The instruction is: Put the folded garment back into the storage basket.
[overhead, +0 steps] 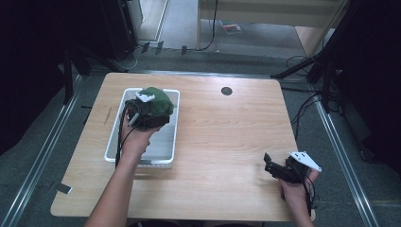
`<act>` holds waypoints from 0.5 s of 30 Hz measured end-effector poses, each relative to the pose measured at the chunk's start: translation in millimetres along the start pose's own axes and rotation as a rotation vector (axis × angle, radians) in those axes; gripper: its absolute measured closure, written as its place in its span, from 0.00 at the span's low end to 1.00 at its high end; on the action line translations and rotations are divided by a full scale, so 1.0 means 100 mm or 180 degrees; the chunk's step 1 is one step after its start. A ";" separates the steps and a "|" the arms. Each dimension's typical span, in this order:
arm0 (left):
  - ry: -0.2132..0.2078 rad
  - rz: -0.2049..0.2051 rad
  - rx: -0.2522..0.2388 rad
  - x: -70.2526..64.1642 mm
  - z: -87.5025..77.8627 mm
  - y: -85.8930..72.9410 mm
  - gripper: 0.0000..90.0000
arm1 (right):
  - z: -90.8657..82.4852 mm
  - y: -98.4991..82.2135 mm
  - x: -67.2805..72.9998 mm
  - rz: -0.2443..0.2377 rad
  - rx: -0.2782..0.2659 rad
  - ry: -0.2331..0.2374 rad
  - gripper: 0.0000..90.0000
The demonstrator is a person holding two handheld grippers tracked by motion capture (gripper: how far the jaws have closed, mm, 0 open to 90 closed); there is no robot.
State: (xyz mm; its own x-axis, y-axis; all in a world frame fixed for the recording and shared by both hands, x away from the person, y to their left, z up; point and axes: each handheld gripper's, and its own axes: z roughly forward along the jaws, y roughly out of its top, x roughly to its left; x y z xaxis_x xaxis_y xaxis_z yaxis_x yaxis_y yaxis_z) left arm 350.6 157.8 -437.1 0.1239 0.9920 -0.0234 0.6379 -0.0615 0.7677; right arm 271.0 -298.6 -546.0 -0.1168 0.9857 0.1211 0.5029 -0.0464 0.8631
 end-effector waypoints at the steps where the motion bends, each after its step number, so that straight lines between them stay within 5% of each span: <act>1: 0.0008 0.0027 0.0031 0.03 0.03 -0.01 0.24 | 0.00 0.00 0.00 0.0000 0.0011 0.0001 0.00; 9: 0.0056 -0.0078 0.0068 0.22 0.24 -0.14 0.24 | 0.00 0.00 0.00 0.0010 0.0027 0.0016 0.00; 15: 0.0081 0.0033 0.0272 0.28 0.42 -0.22 0.23 | 0.00 0.00 0.00 0.0011 0.0029 0.0023 0.00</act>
State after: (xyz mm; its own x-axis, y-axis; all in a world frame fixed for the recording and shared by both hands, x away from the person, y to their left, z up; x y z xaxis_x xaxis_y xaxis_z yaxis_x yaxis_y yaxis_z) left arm 372.0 182.0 -481.7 0.1120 0.9937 0.0013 0.6994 -0.0798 0.7103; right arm 271.3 -298.8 -546.1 -0.1213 0.9844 0.1277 0.5111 -0.0483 0.8582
